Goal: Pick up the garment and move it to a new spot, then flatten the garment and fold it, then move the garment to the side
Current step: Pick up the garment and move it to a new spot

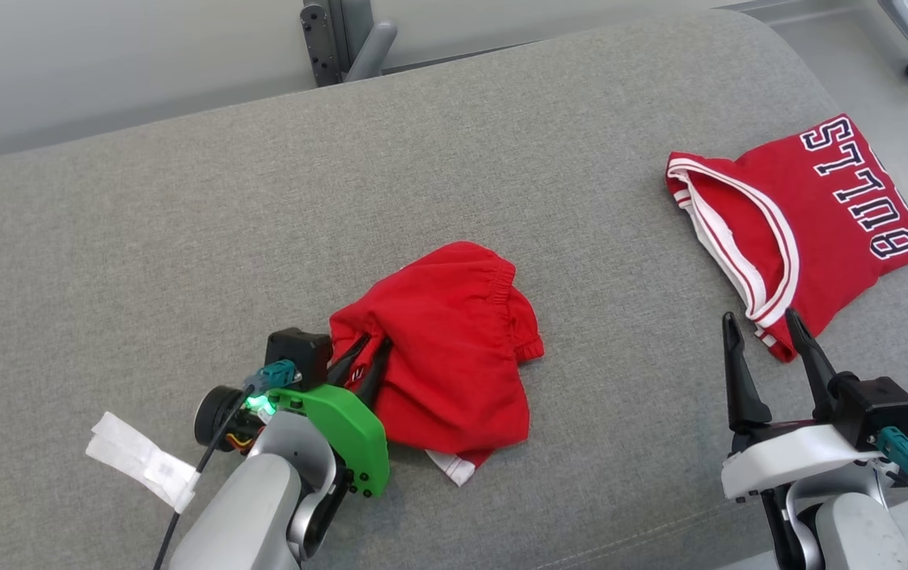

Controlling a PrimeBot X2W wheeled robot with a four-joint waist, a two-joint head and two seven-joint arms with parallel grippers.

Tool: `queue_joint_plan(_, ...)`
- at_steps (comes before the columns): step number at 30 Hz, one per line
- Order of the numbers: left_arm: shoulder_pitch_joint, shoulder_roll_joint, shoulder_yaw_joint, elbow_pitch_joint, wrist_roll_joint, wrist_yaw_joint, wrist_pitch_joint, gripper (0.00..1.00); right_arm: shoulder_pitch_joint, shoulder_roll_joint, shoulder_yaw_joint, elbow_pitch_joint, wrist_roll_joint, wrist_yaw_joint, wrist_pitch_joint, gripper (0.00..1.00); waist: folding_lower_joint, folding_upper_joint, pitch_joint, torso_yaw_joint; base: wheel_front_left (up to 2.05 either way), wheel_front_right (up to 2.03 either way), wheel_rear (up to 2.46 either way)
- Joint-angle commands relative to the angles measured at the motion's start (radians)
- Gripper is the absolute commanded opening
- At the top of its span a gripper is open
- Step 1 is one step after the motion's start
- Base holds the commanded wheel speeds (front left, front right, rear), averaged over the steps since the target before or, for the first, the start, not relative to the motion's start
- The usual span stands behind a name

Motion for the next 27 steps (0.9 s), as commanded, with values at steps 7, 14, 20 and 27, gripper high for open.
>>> queue_joint_plan(7,-0.057,-0.018,-0.001,0.177,0.042,0.009,-0.185,1.0,0.011,0.0,-0.008,0.003,-0.021,-0.002,-0.003,1.0,0.0,-0.0001,-0.017,0.021,0.0,0.0,0.0)
queue_joint_plan(14,0.061,0.031,0.046,0.092,0.067,0.099,-0.311,1.0,0.049,-0.001,-0.059,-0.02,-0.076,-0.002,-0.003,1.0,0.0,-0.0001,-0.062,0.078,0.0,0.0,0.0)
queue_joint_plan(20,0.202,0.079,0.132,-0.057,0.064,0.143,-0.332,1.0,0.075,0.0,-0.075,-0.036,-0.109,-0.002,-0.003,1.0,0.0,-0.0001,-0.077,0.127,0.0,0.0,0.0)
queue_joint_plan(27,0.416,0.095,0.305,-0.236,0.096,0.118,-0.331,1.0,0.111,-0.001,-0.071,-0.04,-0.13,-0.002,-0.003,1.0,0.0,-0.0001,-0.109,0.194,0.0,0.0,0.0)
